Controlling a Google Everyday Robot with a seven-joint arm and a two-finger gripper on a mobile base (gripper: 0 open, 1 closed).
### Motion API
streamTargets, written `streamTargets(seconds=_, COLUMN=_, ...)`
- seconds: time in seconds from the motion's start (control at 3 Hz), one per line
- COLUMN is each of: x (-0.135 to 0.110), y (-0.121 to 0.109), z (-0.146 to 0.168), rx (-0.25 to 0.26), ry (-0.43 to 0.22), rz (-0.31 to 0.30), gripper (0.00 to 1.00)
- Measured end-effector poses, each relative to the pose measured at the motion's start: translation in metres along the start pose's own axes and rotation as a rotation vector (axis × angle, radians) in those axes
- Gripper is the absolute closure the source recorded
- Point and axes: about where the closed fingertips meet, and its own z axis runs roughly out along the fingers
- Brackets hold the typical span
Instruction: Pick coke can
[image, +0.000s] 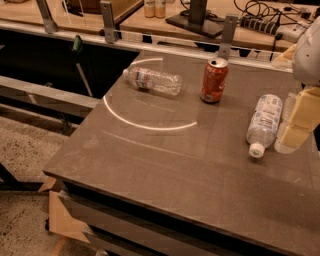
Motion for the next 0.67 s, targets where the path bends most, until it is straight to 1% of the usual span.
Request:
streamTargets(seconds=0.33, x=0.0, y=0.0, z=0.0, rx=0.0, ry=0.0, rz=0.0, gripper=0.0)
streamTargets(seconds=0.67, x=0.0093, y=-0.0054, z=-0.0007, rx=0.012, ry=-0.095, rz=0.038, gripper=0.0)
